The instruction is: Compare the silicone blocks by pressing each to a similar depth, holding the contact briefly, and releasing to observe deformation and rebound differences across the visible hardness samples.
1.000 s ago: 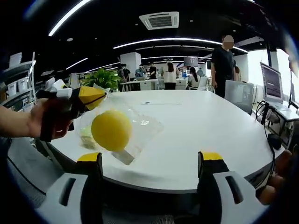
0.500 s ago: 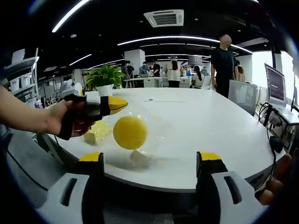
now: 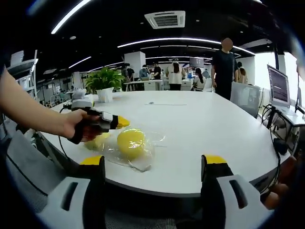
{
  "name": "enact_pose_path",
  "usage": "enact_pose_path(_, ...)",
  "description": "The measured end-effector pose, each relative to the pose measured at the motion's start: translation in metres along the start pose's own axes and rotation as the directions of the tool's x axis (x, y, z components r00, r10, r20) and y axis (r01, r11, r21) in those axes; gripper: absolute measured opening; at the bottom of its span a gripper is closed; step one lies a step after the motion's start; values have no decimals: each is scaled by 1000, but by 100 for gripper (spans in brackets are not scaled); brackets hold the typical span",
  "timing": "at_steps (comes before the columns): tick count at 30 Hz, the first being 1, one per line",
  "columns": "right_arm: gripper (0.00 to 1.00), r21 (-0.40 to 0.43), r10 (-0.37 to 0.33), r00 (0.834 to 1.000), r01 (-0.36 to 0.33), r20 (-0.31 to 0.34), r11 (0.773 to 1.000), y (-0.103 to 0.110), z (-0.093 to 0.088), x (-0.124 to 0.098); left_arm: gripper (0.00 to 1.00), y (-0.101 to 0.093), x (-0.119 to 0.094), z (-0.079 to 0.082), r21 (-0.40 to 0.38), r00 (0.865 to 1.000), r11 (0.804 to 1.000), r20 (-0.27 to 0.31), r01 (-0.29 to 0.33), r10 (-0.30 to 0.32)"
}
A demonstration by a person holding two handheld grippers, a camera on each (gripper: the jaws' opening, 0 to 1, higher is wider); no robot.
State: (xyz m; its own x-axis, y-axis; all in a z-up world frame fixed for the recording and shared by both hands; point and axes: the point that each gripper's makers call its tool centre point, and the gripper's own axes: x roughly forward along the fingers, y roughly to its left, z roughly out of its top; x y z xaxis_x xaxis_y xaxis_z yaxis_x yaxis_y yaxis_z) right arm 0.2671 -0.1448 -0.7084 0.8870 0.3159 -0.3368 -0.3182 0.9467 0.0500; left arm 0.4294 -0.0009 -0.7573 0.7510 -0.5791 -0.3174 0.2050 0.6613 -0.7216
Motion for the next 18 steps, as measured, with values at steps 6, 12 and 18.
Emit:
enact_pose_path(6, 77, 1, 2, 1000, -2, -7, 1000, 0, -1, 0, 0, 7, 3, -1, 24, 999, 999, -13, -46, 46)
enact_pose_path(12, 77, 2, 1, 1000, -1, -18, 1000, 0, -3, 0, 5, 16, 1, -3, 64, 997, 995, -16, -78, 79)
enact_pose_path(18, 77, 3, 0, 1000, 0, -23, 1000, 0, -4, 0, 12, 15, -2, -1, 105, 997, 992, 0, -76, 76)
